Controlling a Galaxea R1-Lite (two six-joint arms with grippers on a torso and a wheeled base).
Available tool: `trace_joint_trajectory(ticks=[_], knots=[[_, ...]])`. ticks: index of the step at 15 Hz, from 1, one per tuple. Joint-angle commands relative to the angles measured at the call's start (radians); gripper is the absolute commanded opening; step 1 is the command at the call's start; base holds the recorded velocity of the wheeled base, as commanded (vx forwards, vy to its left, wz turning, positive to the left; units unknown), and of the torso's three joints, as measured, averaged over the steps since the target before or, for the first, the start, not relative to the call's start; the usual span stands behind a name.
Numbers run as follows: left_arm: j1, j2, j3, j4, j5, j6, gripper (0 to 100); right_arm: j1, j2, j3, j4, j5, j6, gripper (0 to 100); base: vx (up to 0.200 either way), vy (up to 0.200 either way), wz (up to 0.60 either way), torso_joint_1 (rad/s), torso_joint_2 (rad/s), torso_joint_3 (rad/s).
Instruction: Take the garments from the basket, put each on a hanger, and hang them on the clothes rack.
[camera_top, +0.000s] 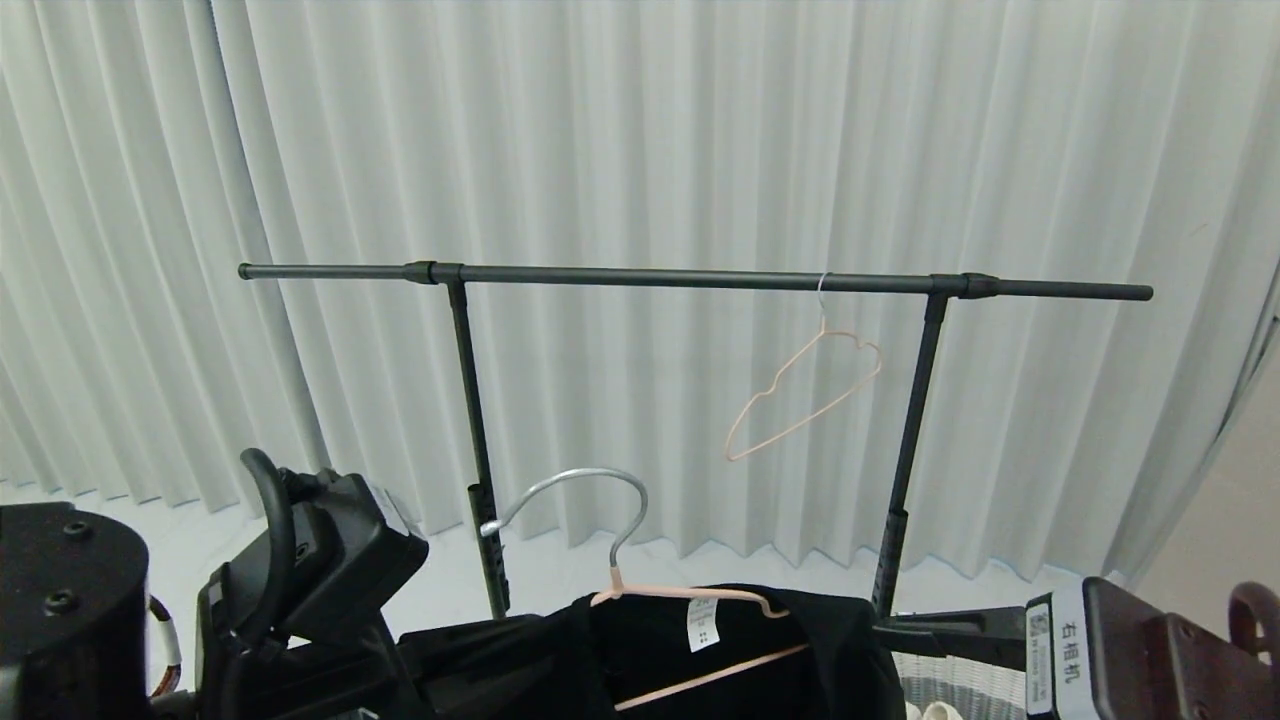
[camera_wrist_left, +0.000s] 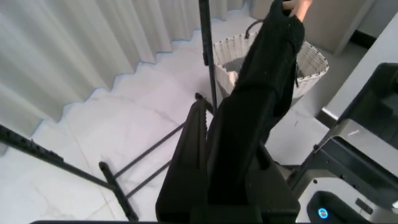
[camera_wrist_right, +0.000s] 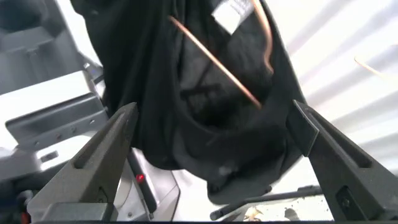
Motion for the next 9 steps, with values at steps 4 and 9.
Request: trace_joint_trajectory(ticks=[4,9], knots=[[-0.048,-0.062,0.064,-0.01,-0.134,0.109,0,-0.039,0.122,-0.084,0.012,0.058,-0.027,100,0.0,0.0,0.0,0.0,0.0,0.0],[-0.098,-0.084,0.044,-0.01,-0.14,0.131,0,-0.036,0.243,-0.139,0.012,0.124,-0.079,100,0.0,0.0,0.0,0.0,0.0,0.0]])
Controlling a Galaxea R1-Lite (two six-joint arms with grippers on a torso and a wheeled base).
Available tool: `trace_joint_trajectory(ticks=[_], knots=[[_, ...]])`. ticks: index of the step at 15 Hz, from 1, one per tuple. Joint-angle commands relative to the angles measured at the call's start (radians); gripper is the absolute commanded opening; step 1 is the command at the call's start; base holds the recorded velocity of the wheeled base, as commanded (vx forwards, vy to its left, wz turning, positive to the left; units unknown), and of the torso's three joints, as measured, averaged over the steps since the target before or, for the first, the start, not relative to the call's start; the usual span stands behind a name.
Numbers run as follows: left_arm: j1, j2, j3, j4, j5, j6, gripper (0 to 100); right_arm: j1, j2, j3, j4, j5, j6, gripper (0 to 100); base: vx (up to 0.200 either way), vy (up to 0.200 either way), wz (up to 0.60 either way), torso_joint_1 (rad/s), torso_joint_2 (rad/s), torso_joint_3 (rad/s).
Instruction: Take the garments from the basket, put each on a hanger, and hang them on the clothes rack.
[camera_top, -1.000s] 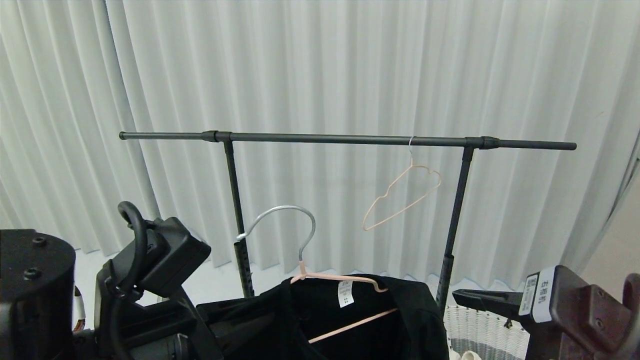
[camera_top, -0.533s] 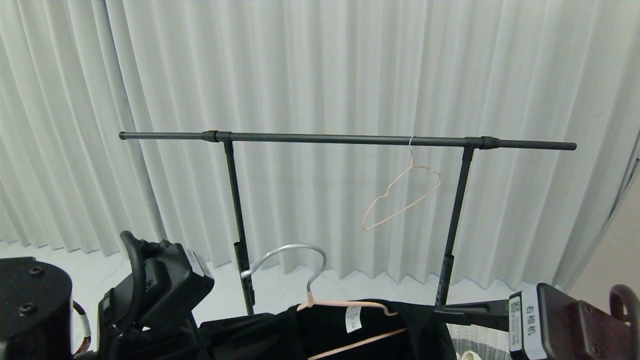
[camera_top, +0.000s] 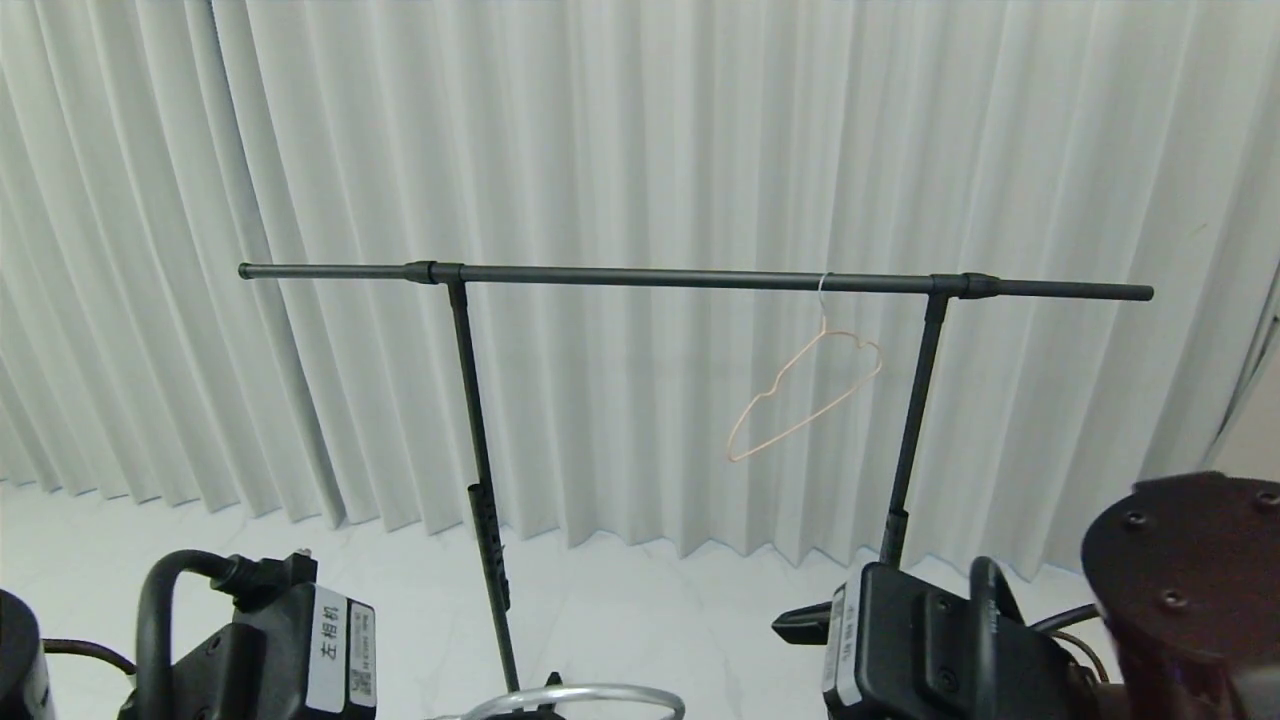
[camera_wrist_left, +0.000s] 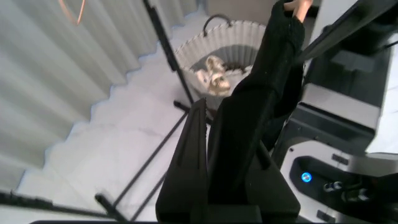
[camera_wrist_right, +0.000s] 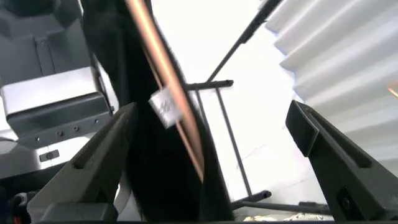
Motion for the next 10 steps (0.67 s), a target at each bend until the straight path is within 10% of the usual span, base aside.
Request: trace_joint_trajectory(ticks=[1,10], knots=[[-0.016,-0.022,-0.003,0.0,0.001,0.0,0,0.001,0.061,-0.014,0.0,0.005,0.001,100,0.0,0.0,0.0,0.0,0.0,0.0],[-0.016,-0.036,-0.003,0.0,0.001,0.011,0,-0.001,0.064,-0.006,-0.005,-0.001,0.01,100,0.0,0.0,0.0,0.0,0.0,0.0]])
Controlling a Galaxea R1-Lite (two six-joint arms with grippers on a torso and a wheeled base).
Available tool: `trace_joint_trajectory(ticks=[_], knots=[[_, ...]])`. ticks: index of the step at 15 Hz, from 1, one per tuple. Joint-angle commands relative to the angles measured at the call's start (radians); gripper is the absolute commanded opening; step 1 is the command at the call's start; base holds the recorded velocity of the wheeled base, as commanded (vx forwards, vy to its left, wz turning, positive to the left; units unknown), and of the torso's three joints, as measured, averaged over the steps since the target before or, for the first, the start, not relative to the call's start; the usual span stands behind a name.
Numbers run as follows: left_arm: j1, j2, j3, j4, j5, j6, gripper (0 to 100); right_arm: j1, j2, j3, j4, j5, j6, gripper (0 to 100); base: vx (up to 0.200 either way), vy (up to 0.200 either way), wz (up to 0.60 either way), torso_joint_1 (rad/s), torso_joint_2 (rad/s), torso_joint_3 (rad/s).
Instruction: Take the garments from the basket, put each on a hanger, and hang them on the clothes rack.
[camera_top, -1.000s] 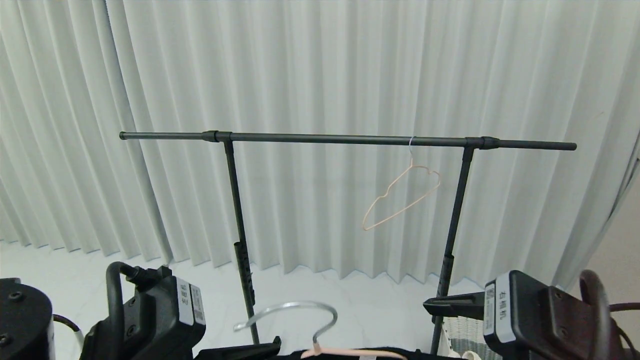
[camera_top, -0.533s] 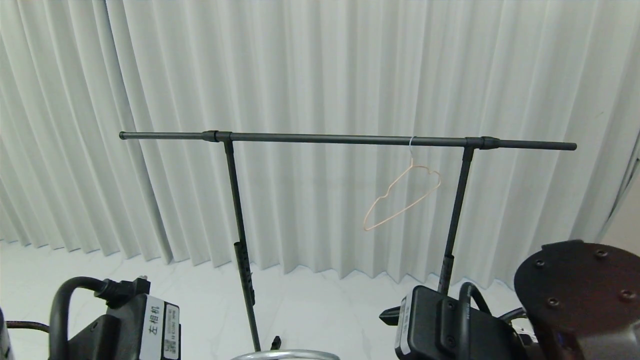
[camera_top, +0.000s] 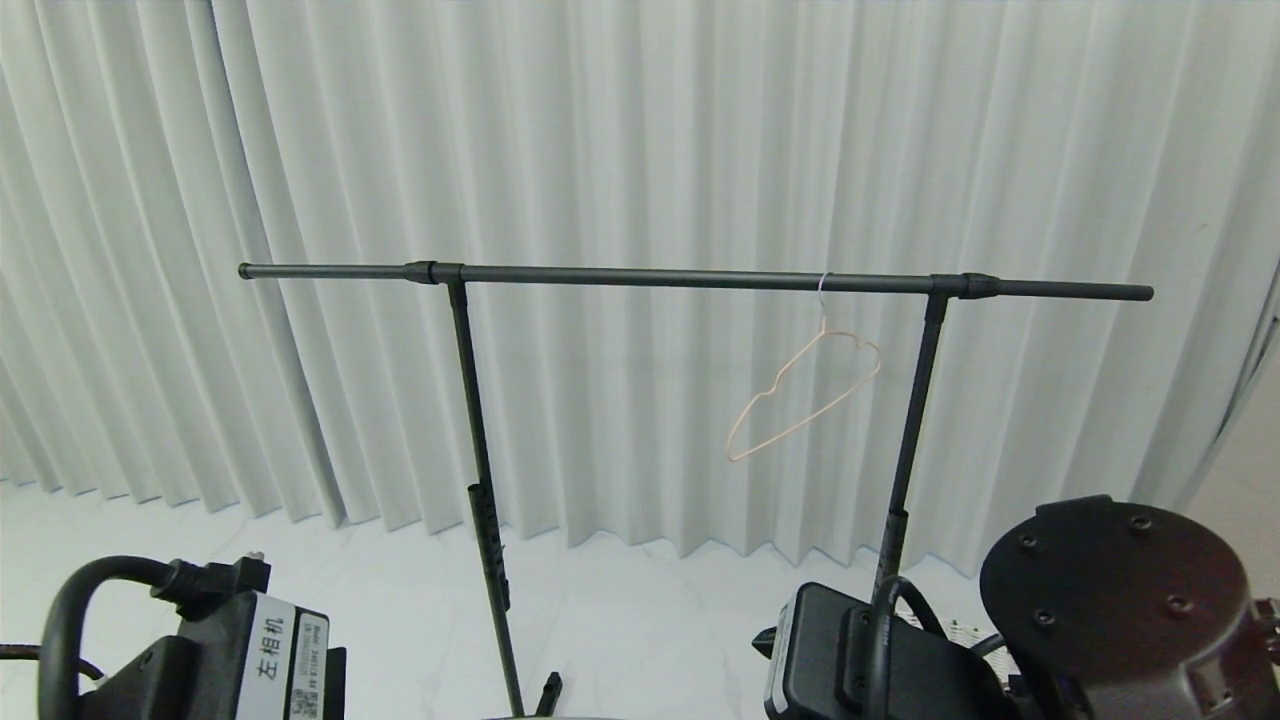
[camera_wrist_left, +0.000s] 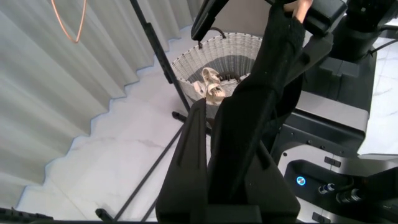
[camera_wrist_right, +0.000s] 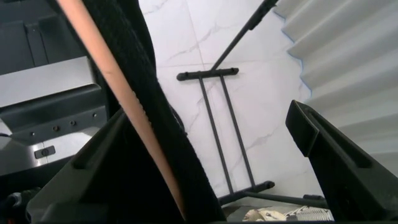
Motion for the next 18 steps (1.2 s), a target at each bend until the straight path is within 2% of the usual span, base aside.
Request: trace_joint_trajectory(ticks=[1,7,10,12,15,16,18], knots=[[0.0,-0.001,0.0,-0.001,0.0,0.0,0,0.0,0.0,0.001,-0.003,-0.001,0.0,100,0.0,0.0,0.0,0.0,0.0,0.0],[0.0,-0.002,0.0,-0.001,0.002,-0.002,0,0.0,-0.006,0.002,-0.005,-0.012,-0.002,100,0.0,0.0,0.0,0.0,0.0,0.0],[0.0,-0.002,-0.001,-0.002,0.002,-0.002,0,0.0,-0.014,0.014,-0.005,-0.074,0.001,100,0.0,0.0,0.0,0.0,0.0,0.0],[0.0,-0.001,-0.006,-0.002,0.002,-0.002,0,0.0,-0.015,0.02,-0.008,-0.089,0.001,100,0.0,0.0,0.0,0.0,0.0,0.0],[0.002,0.004,-0.014,-0.001,0.002,-0.002,0,0.01,-0.011,0.045,-0.075,-0.087,0.0,100,0.0,0.0,0.0,0.0,0.0,0.0],[0.002,0.003,-0.014,-0.002,0.002,-0.002,0,0.013,-0.011,0.057,-0.087,-0.087,0.0,0,0.0,0.0,0.0,0.0,0.0,0.0],[0.002,0.003,-0.014,-0.001,0.002,-0.002,0,0.017,-0.014,0.062,-0.09,-0.087,0.0,0,0.0,0.0,0.0,0.0,0.0,0.0]])
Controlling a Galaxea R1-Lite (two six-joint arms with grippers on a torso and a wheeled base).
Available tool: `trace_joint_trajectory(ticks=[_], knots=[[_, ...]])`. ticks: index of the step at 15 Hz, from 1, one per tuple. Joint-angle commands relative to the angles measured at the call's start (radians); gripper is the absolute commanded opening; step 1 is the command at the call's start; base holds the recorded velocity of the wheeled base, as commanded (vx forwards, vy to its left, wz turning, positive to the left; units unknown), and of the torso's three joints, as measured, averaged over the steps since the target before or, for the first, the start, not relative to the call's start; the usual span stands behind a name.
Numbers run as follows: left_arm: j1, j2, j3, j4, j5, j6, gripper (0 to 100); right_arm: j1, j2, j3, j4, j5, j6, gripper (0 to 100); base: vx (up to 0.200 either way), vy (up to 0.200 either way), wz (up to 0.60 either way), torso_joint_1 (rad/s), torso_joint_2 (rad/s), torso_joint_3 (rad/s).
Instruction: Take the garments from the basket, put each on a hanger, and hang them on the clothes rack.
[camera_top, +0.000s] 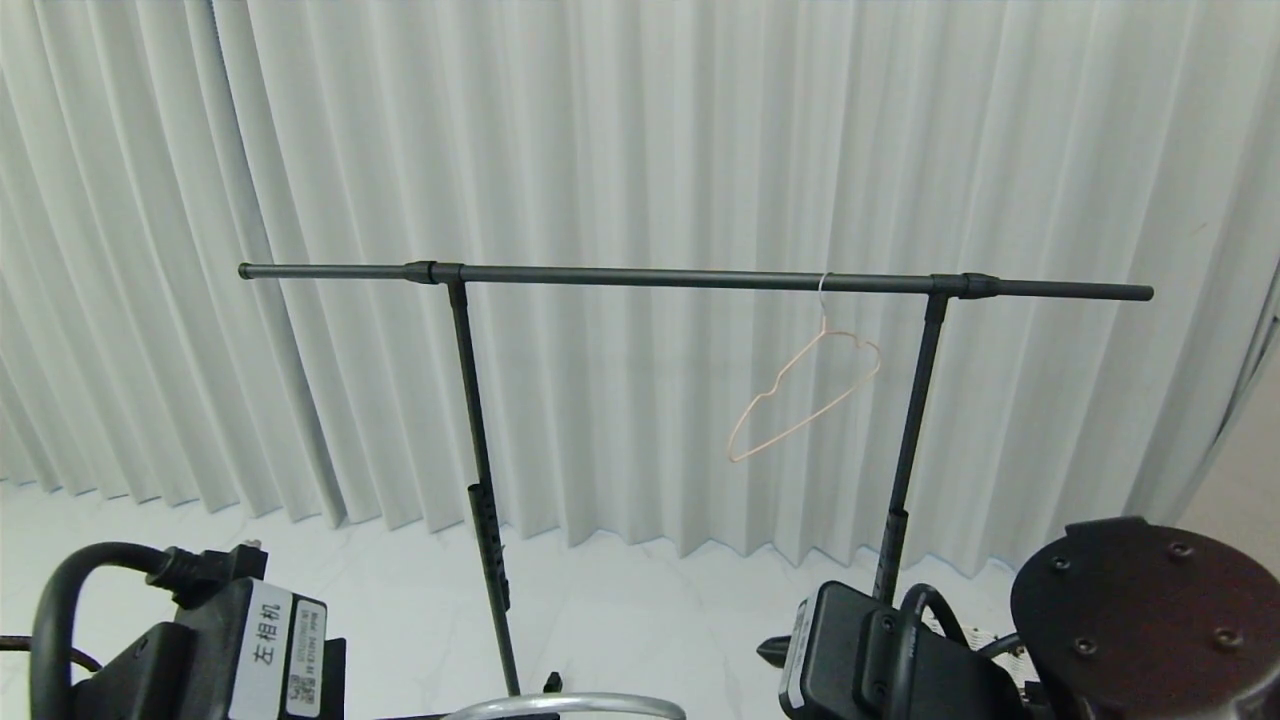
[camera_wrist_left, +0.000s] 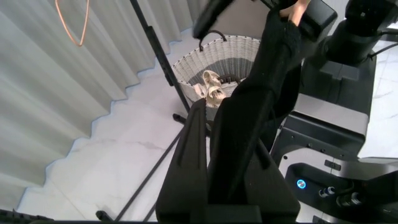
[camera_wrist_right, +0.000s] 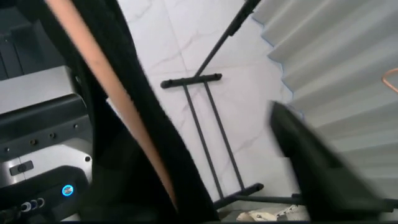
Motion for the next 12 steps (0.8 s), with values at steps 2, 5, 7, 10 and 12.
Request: trace_joint_trajectory(ticks=[2,5,7,10,12], knots=[[0.0,0.0,-0.001,-0.002,0.0,0.0,0,0.003,-0.003,0.003,-0.002,-0.001,0.0,0,0.0,0.0,0.0,0.0,0.0,0.0],[0.0,0.0,-0.001,-0.002,0.0,0.0,0,0.003,-0.012,0.004,-0.002,-0.003,0.0,0,0.0,0.0,0.0,0.0,0.0,0.0],[0.0,0.0,-0.001,-0.001,0.0,0.002,0,0.003,-0.024,0.004,-0.002,-0.003,-0.003,0,0.0,0.0,0.0,0.0,0.0,0.0],[0.0,0.006,0.001,-0.002,0.004,0.003,100,0.003,-0.05,0.012,-0.002,-0.003,-0.006,0,0.0,0.0,0.0,0.0,0.0,0.0],[0.017,0.006,0.005,-0.002,0.007,0.002,100,-0.004,-0.084,0.03,0.002,-0.004,-0.006,0,0.0,0.0,0.0,0.0,0.0,0.0]])
